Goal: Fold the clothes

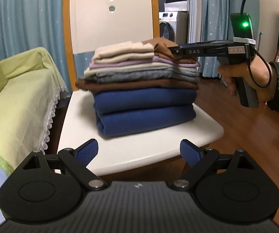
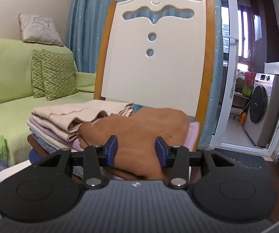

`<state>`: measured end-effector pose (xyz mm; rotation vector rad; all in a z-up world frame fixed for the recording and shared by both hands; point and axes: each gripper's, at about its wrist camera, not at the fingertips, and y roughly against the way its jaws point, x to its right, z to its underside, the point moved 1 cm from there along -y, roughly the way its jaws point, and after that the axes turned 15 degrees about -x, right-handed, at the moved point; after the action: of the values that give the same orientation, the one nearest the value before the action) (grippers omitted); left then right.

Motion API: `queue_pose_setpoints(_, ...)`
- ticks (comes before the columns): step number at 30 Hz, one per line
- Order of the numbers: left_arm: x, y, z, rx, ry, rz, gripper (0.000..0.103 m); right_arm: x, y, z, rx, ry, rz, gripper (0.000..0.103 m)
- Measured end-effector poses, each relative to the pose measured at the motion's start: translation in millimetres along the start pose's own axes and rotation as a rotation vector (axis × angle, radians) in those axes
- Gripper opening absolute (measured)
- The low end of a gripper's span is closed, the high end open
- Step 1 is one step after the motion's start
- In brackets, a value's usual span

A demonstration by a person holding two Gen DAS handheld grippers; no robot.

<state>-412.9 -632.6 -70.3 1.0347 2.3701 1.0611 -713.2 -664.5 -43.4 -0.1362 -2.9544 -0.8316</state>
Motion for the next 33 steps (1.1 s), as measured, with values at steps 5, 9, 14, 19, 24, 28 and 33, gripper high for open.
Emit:
queue_pose_setpoints(5,7,9,-2,0.021,-0.011,-0.039,0.093,-3,27,-10,0.033,0.002,-0.007,0.038)
queue_pose_setpoints(9,13,12,-2,0.035,0.004,-0.067,0.095,-14,67,6,0.017,-0.025,-0.010,0.039)
queue_pose_setpoints(14,24,16,0,0.040,0.014,-0.079,0.098,-34,107,47,-0.086,-0.162,-0.022,0.077)
queue_pose_setpoints(19,29,21,3,0.017,0.039,-0.084,0.102,-57,138,74,-0.120,-0.245,0.007,0.102)
queue_pose_setpoints(24,29,23,8,-0.024,0.083,-0.117,0.102,-78,164,91,-0.133,-0.277,0.012,0.102)
queue_pose_setpoints(28,26,25,14,-0.040,0.134,-0.129,0.102,-82,172,95,-0.151,-0.290,0.022,0.102)
queue_pose_setpoints(33,20,28,17,-0.039,0.178,-0.100,0.102,-86,177,96,-0.156,-0.284,0.026,0.102)
